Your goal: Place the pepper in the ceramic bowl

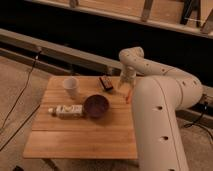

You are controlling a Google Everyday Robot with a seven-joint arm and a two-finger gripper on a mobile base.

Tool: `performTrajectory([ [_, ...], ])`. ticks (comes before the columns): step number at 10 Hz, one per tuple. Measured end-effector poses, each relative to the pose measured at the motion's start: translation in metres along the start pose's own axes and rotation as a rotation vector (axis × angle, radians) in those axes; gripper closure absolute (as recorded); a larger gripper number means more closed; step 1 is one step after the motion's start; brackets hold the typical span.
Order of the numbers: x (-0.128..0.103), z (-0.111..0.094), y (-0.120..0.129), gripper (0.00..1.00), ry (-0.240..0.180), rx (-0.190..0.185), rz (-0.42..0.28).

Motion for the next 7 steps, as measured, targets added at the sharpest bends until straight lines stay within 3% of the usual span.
performTrajectory([
  [3, 0.0, 0.017, -0.019, 0.35, 0.014, -0.011, 0.038],
  [7, -0.008, 0.028, -0.026, 0.35, 0.017, -0.021, 0.072],
])
